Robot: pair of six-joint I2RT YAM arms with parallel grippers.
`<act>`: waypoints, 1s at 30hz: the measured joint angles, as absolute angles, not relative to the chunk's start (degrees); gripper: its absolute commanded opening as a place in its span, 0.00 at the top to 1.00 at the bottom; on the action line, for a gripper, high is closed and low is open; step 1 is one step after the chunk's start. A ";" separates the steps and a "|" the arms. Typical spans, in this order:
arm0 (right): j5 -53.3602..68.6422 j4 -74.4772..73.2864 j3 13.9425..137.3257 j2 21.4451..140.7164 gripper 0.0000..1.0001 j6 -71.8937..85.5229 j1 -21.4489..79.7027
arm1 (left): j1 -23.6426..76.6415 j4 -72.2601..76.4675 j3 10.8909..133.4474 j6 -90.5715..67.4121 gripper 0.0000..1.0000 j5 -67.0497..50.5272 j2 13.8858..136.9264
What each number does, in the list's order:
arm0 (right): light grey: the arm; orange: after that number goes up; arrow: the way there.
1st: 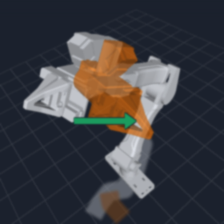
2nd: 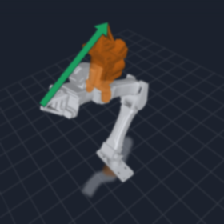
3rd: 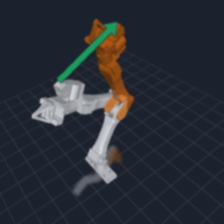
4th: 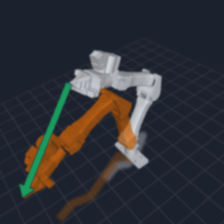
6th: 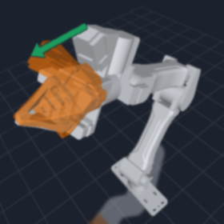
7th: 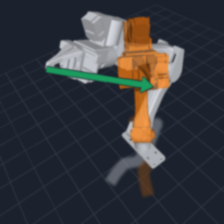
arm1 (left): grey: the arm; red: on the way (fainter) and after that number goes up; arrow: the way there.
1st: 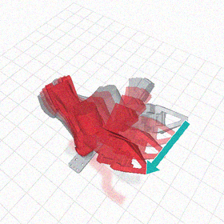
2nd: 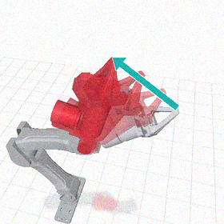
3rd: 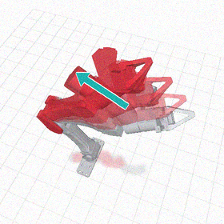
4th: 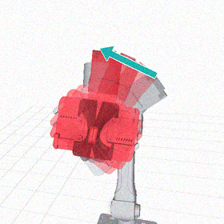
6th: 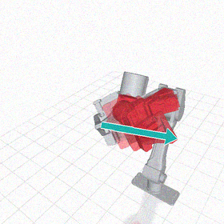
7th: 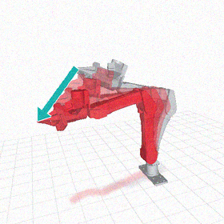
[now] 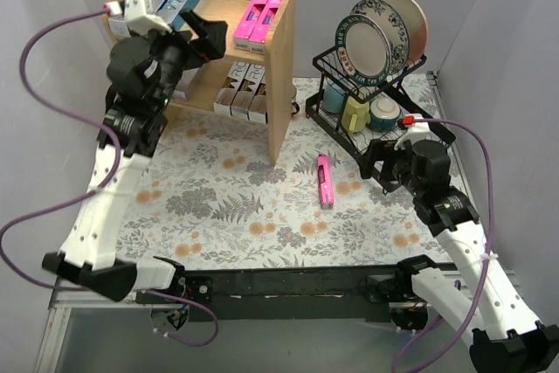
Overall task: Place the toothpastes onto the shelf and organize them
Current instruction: Place the toothpaste on the shelf, then pick up the toothpaste from the center of the board.
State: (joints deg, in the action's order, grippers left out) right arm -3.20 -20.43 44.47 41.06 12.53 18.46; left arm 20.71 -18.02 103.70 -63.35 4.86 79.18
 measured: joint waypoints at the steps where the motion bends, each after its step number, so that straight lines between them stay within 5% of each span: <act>1: -2.26 -20.34 44.62 42.28 0.02 12.91 18.46 | 20.71 -17.74 101.54 -62.83 0.02 5.54 76.77; 13: 5.78 -18.24 48.29 63.24 0.05 18.20 19.16 | 20.71 -15.07 59.55 -57.43 0.02 13.28 40.82; 21: 0.54 -21.12 59.77 83.79 0.06 20.05 25.28 | 20.71 -17.58 38.17 -57.43 0.02 13.17 29.39; 30: -5.91 -27.16 72.77 100.49 0.08 20.91 30.20 | 20.73 -16.29 30.48 -58.33 0.02 12.36 27.99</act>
